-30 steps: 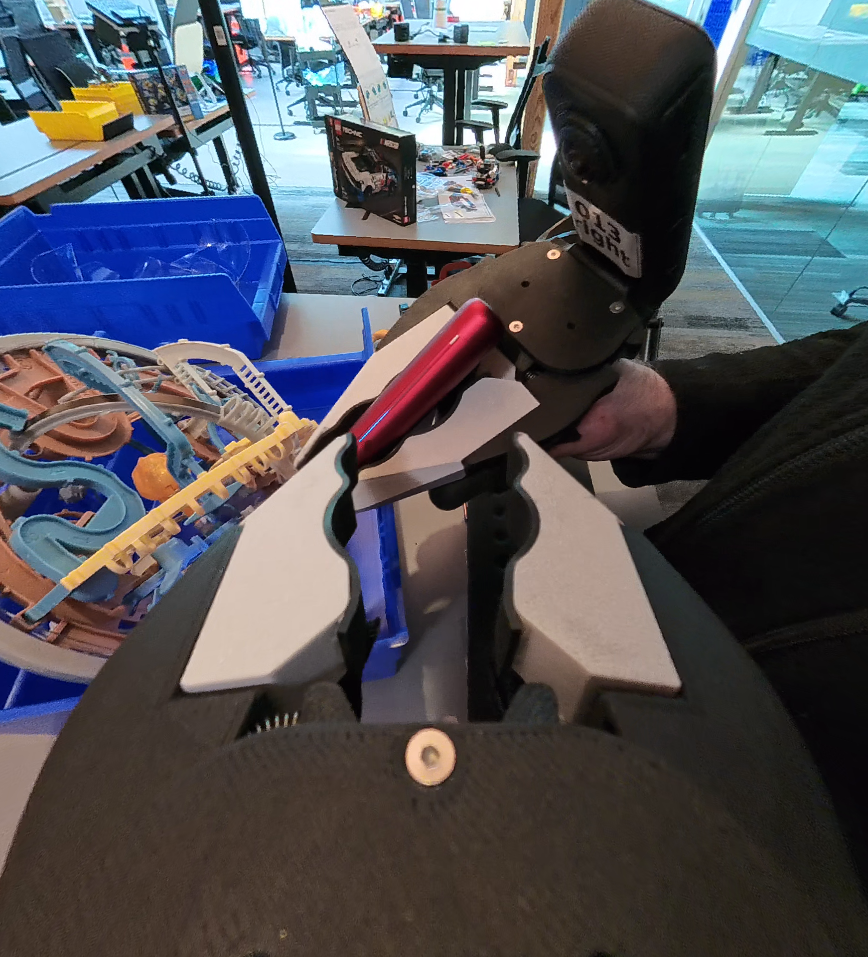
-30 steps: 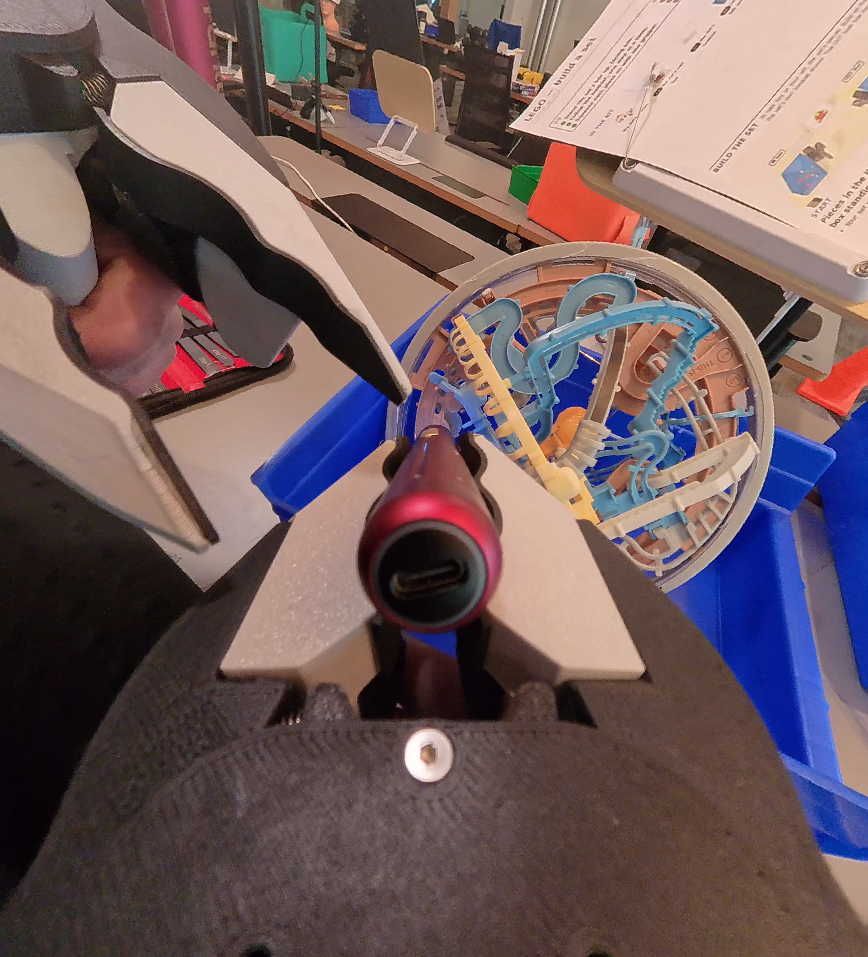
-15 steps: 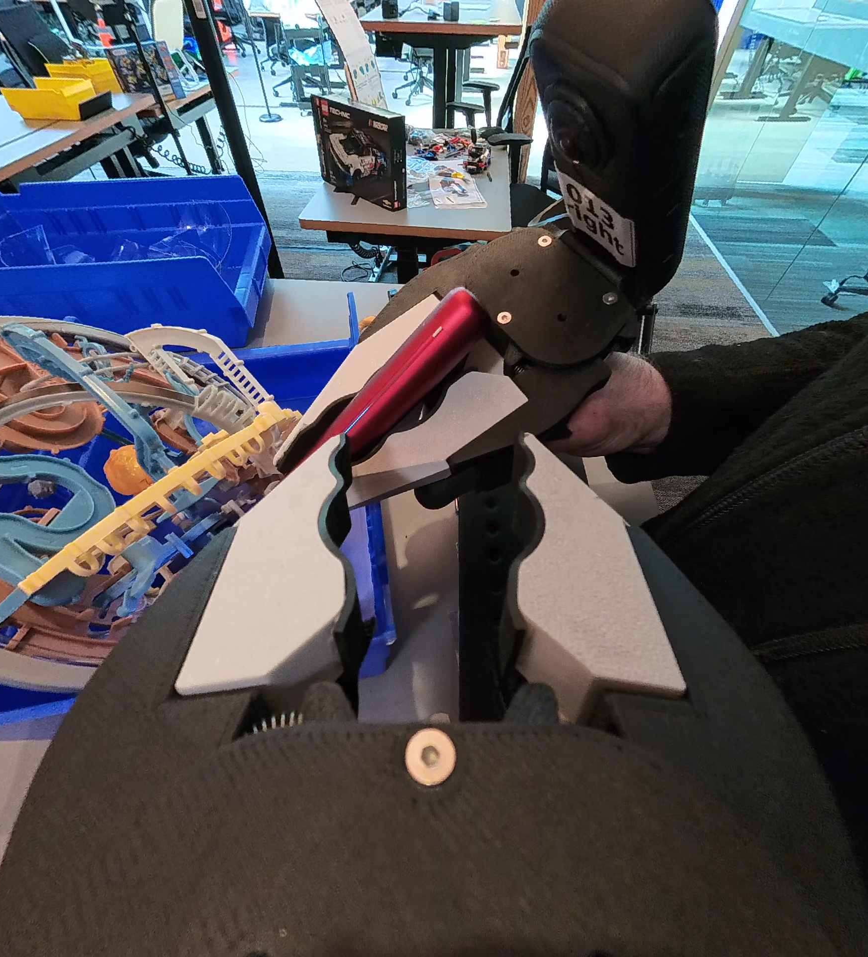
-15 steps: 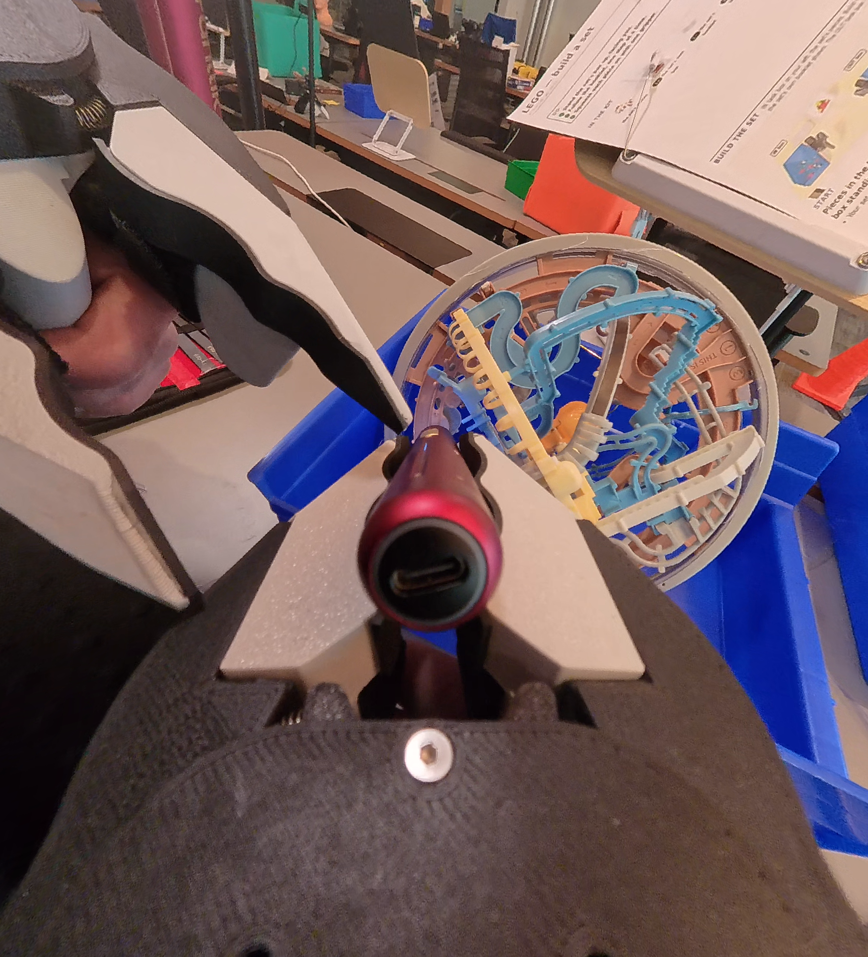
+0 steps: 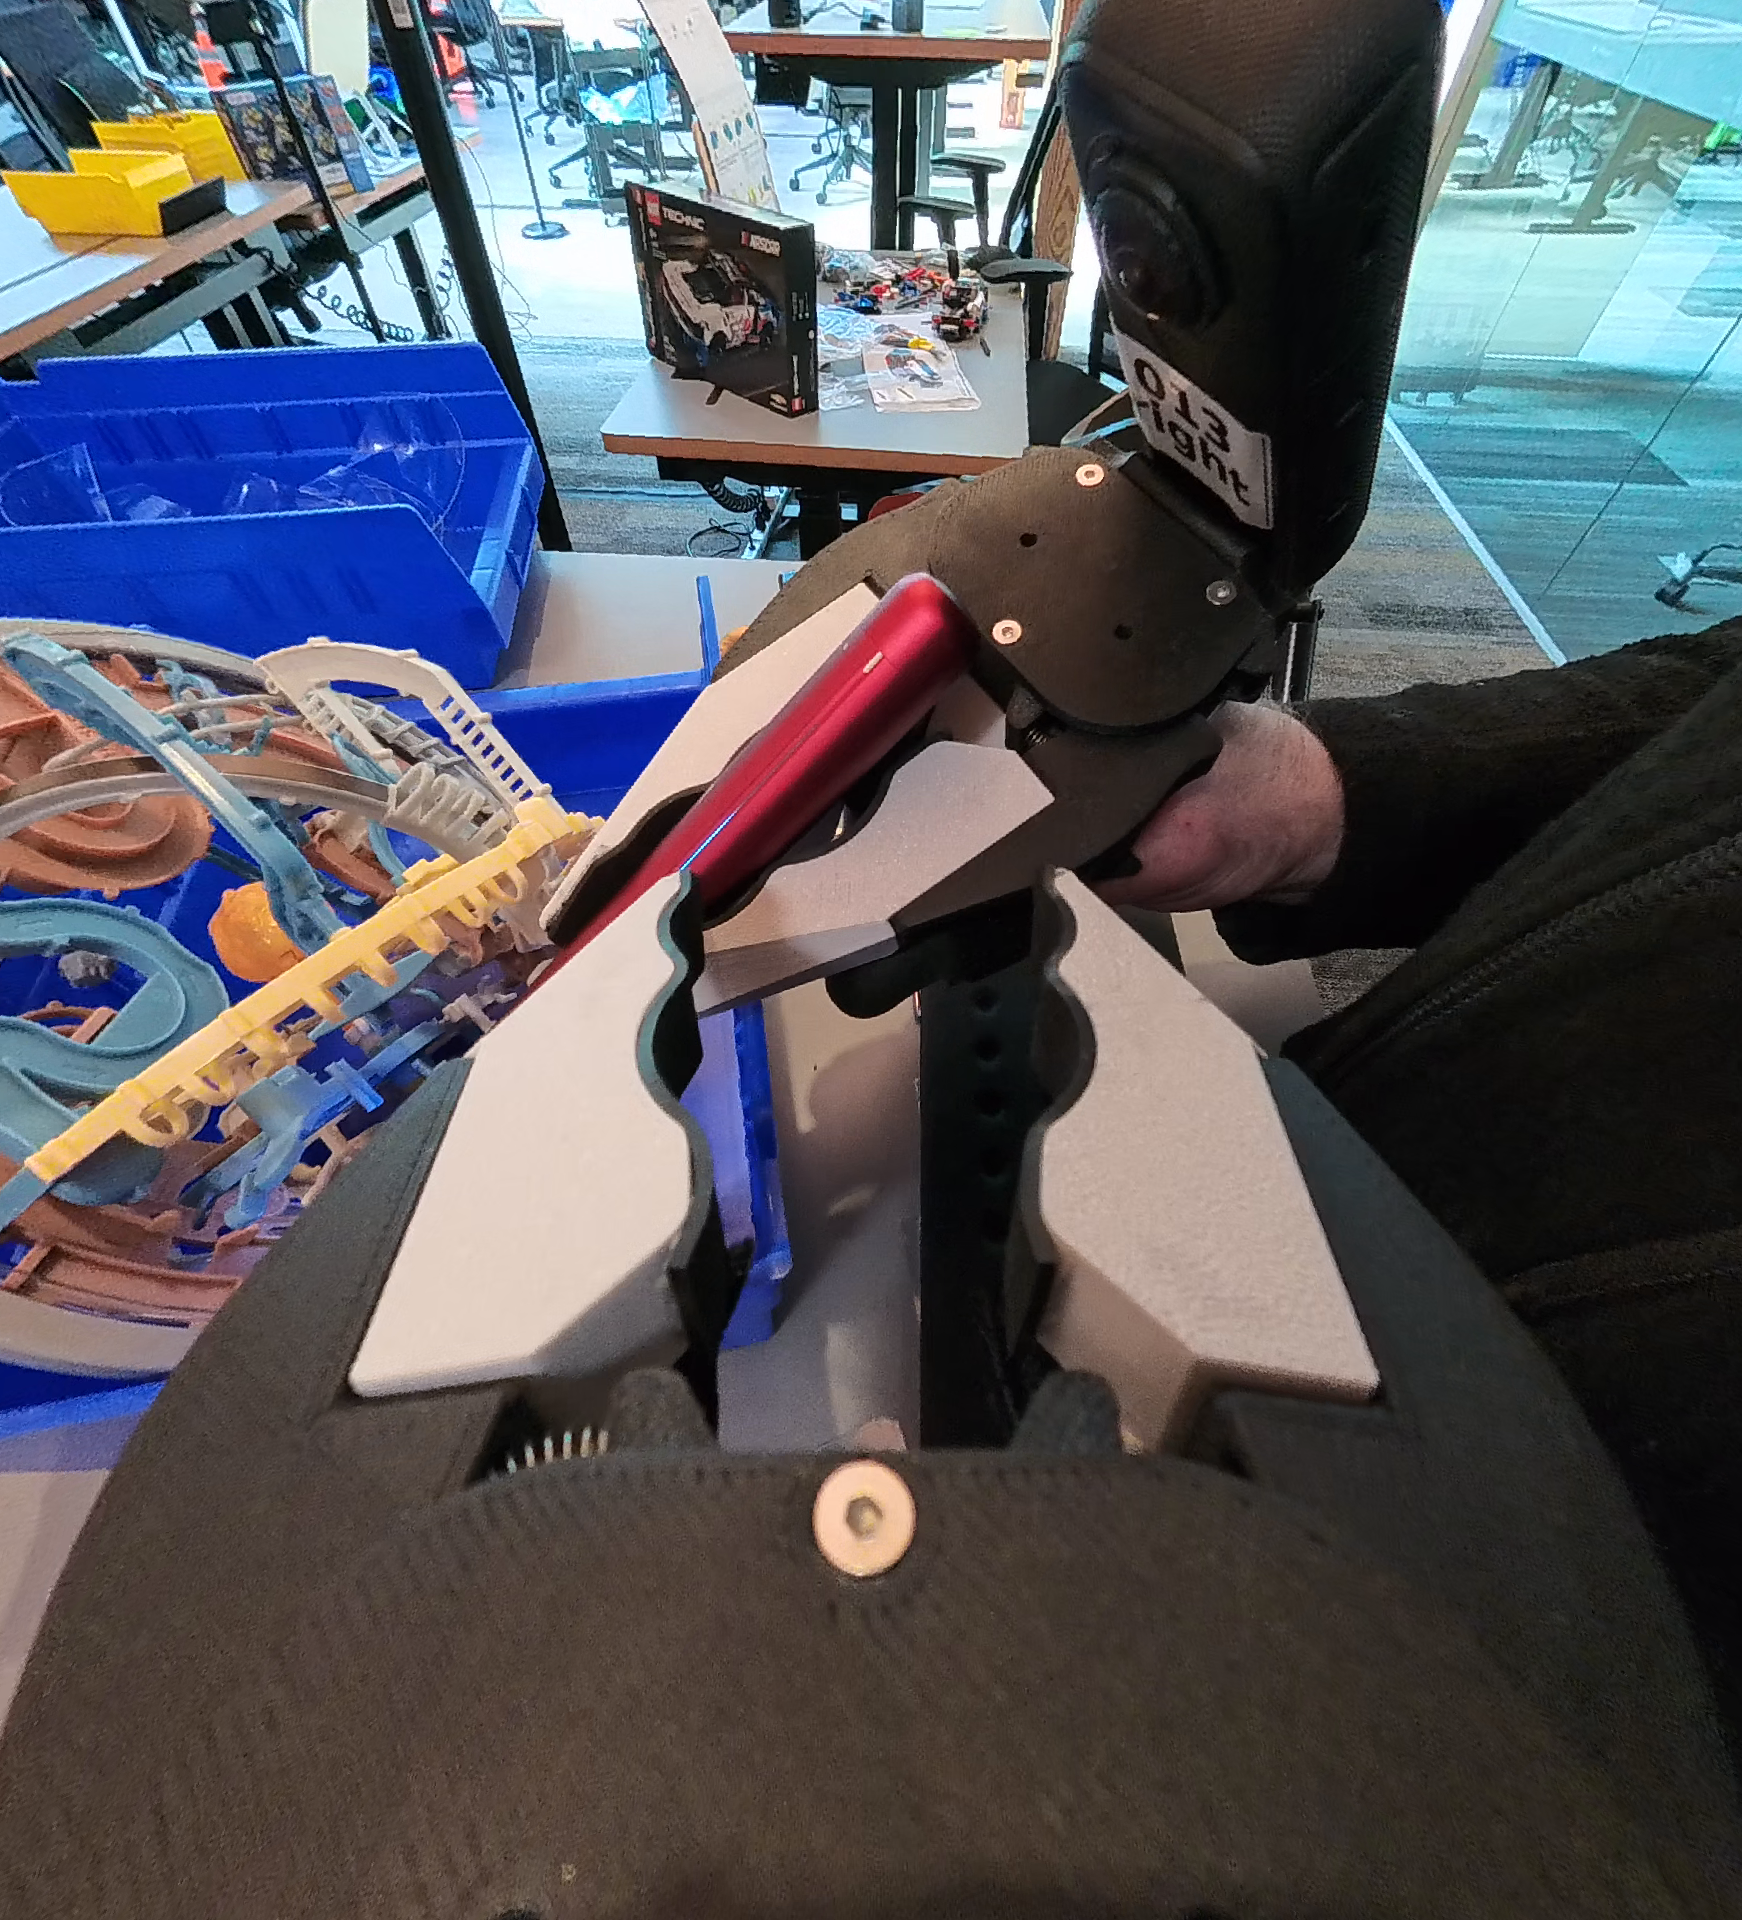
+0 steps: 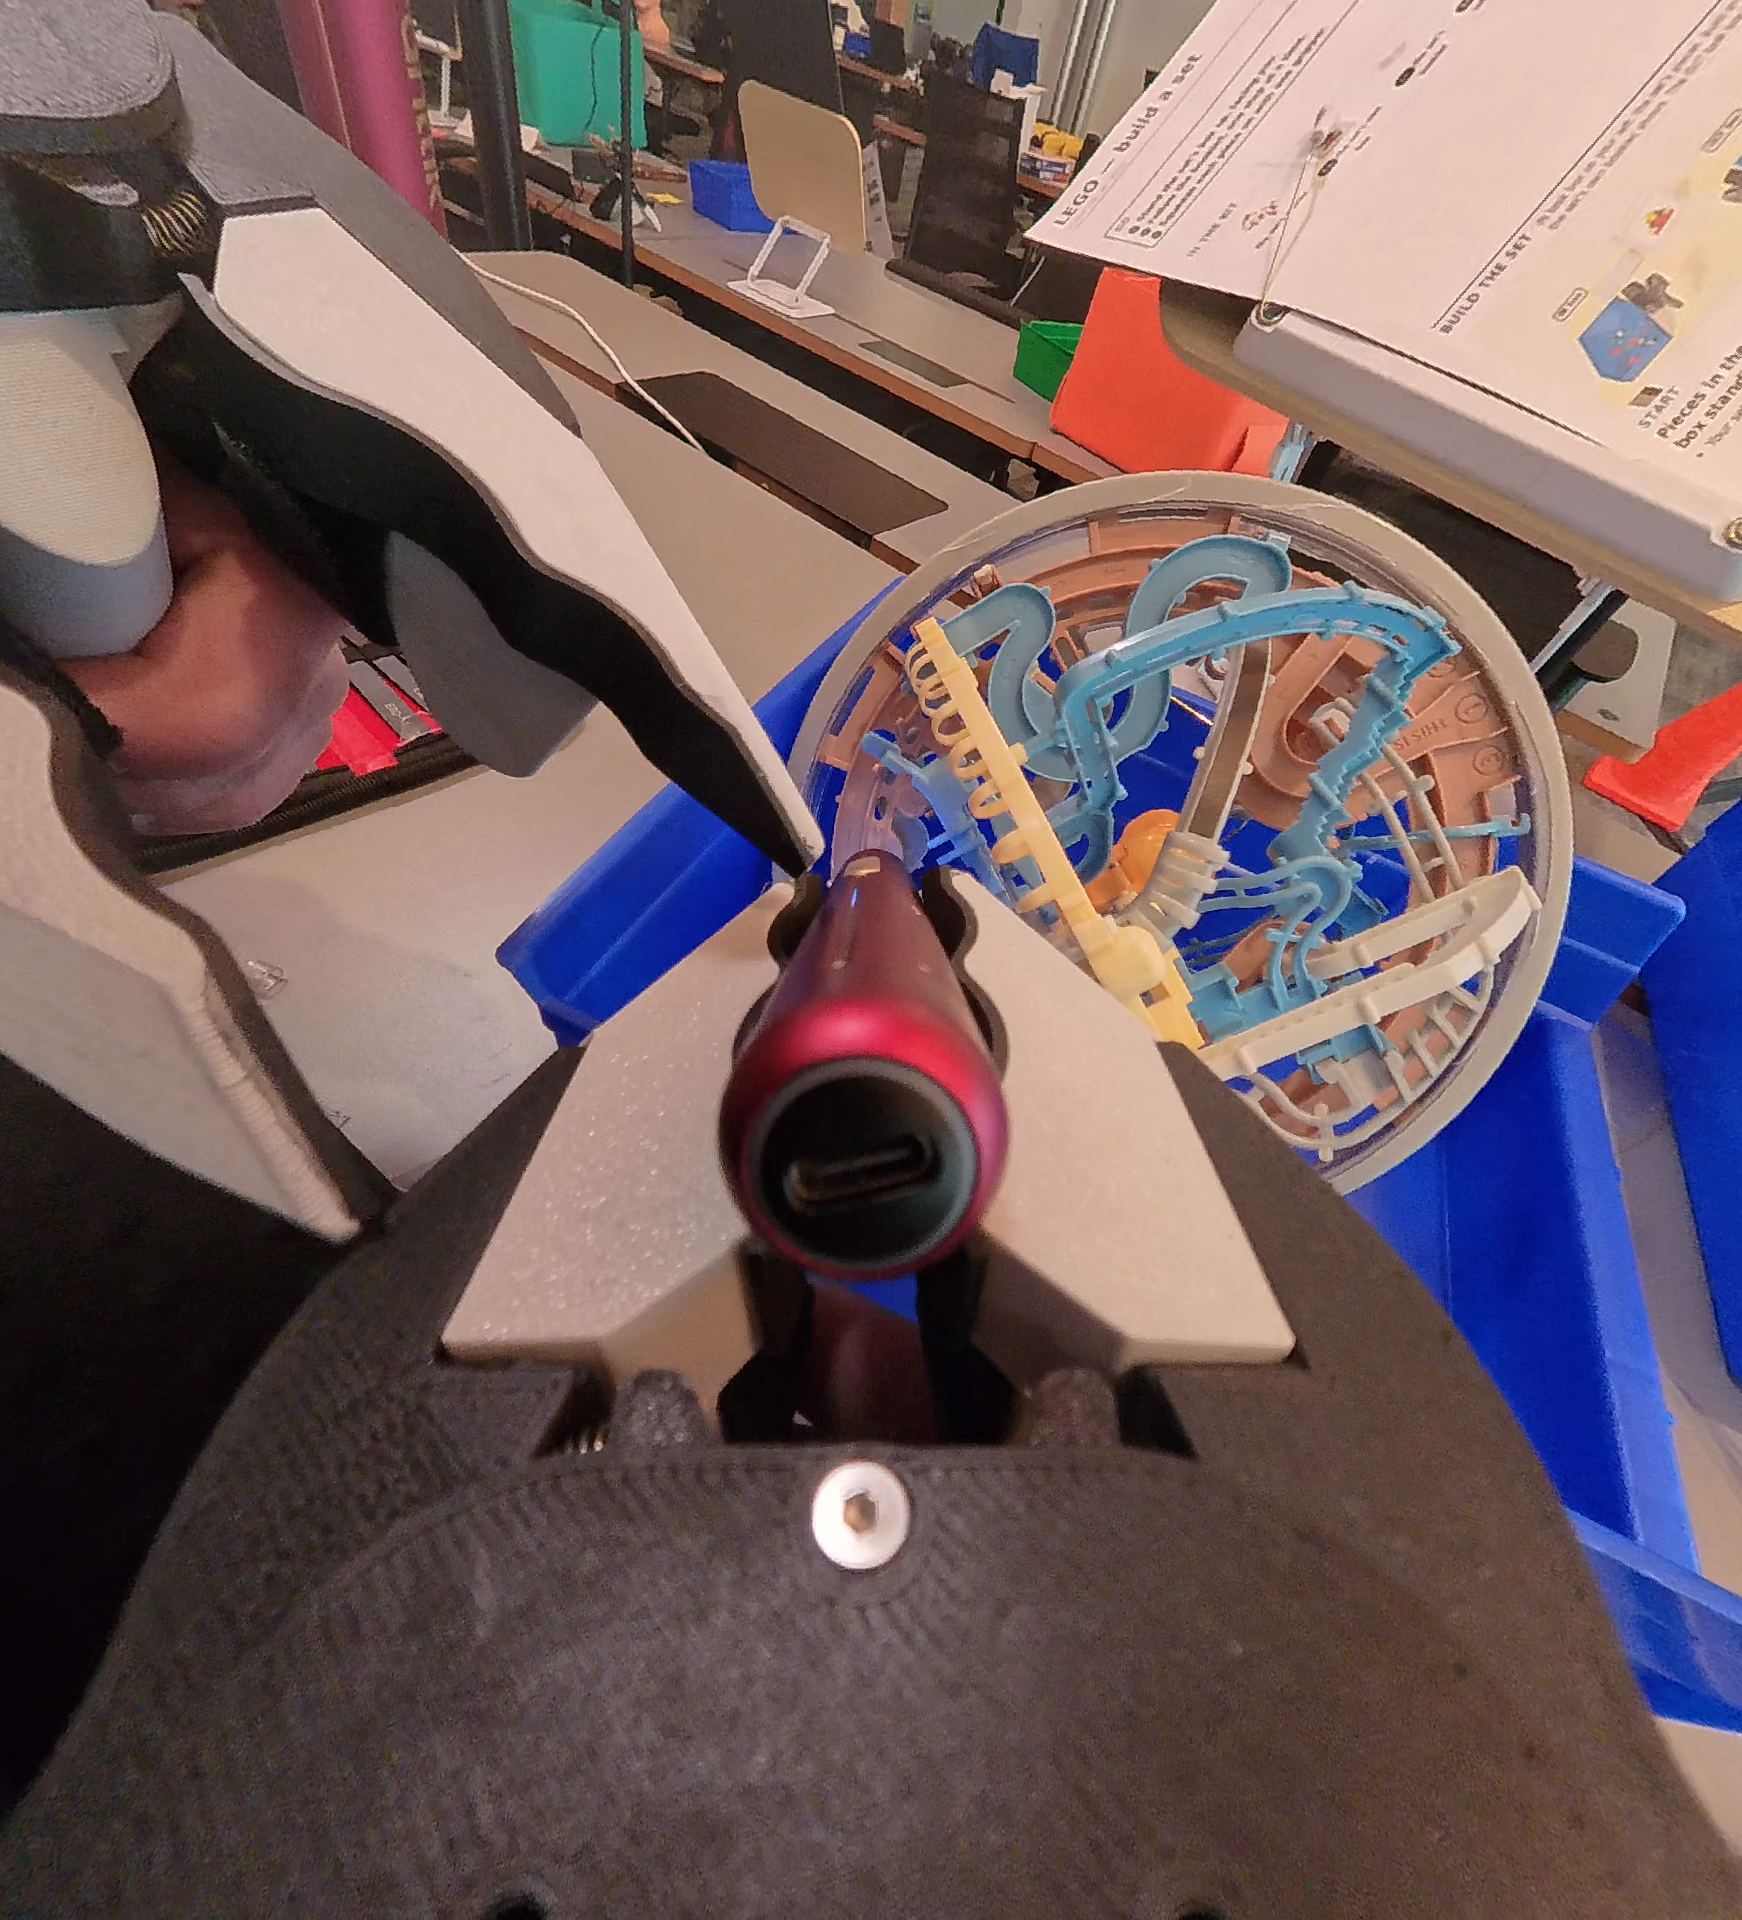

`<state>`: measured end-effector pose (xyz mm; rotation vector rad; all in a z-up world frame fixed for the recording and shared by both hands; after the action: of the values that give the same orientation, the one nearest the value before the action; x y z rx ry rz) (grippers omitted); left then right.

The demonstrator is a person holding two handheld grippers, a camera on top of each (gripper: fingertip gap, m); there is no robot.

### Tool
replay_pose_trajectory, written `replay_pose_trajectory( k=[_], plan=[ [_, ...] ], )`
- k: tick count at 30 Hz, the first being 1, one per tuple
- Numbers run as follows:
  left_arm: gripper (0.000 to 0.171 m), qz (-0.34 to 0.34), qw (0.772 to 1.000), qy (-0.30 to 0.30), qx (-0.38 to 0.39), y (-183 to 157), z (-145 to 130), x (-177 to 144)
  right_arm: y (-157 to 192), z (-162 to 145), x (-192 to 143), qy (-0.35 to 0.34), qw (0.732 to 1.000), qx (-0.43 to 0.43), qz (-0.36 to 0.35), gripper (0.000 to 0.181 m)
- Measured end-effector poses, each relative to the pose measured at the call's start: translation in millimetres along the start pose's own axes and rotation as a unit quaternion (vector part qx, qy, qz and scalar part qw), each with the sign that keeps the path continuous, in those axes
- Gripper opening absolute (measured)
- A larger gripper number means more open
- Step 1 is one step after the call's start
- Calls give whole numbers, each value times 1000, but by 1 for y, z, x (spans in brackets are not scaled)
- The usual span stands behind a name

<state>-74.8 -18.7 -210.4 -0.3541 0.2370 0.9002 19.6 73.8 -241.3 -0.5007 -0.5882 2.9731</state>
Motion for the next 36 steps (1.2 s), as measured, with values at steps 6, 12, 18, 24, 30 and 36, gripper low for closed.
replay_pose_trajectory(
  k=[6, 12, 18, 24, 30, 36],
  plan=[
    [71, 2, 1000, 5, 8, 3, -2, -2, 2, 2, 2, 7, 1000, -11, -3, 19],
    [87, 4, 1000, 11, -20, 13, -4, -2, 3, 3, 3, 13, 1000, -15, -5, 19],
    [97, -12, 999, 37, -20, 14, -10, 2, 3, 3, 3, 14, 1000, -15, -5, 19],
    [98, -6, 999, 39, -13, 14, -11, 4, 3, 3, 4, 15, 1000, -13, -4, 19],
    [99, -4, 999, 38, -11, 14, -14, 5, 3, 2, 5, 18, 1000, -16, -5, 20],
    [98, -2, 999, 34, -7, 14, -12, 5, 3, 3, 5, 20, 1000, -21, -13, 20]
  ],
)
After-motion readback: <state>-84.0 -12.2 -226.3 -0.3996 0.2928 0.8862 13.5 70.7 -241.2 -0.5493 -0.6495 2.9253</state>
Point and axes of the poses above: each gripper's, where its closed fingertips meet, x out along the fingers, z out of its top, y = z × x across the jaws, the point moved 10 cm from there along -x, back along the fingers, and after that the axes turned 12 degrees about -x, right-handed, at the moved point
